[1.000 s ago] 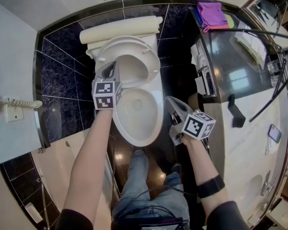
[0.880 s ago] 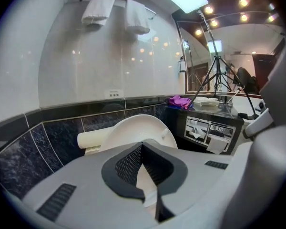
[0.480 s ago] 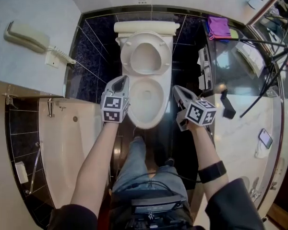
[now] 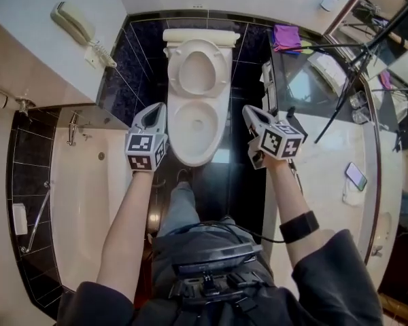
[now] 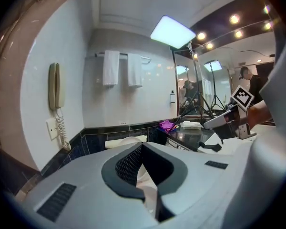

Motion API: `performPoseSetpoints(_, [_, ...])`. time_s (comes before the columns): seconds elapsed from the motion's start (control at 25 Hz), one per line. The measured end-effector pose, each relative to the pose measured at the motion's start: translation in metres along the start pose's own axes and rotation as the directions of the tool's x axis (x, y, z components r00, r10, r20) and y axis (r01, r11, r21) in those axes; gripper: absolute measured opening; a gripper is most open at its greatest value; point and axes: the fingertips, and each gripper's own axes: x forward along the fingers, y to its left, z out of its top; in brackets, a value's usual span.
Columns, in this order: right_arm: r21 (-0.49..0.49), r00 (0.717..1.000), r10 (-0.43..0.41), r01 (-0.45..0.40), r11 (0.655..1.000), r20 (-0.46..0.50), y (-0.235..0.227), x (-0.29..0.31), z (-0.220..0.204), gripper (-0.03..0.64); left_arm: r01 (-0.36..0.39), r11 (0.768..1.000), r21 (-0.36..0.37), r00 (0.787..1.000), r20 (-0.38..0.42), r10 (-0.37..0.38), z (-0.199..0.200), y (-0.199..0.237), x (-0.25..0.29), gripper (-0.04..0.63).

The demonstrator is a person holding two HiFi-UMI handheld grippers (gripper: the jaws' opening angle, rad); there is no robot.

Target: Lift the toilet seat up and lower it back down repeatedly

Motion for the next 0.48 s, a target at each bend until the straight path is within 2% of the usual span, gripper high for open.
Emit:
performPoseSetpoints(0.2, [-0.017,1.0,-0.008,0.008,1.0,0.028,0.008,-0.042,0.004,0.003,0.001,1.0,-0.018,1.0,0.027,0.0,0.006,-0.024,-0.033,-0.005])
performPoseSetpoints(0.48, [-0.02,0.998,-0.023,0.024,1.0,0.064,0.006,-0.086,0.002,0.003,0.007,1.0,-0.004,0.999,0.049,-0.007,0.007,-0.052,-0.067,-0.005])
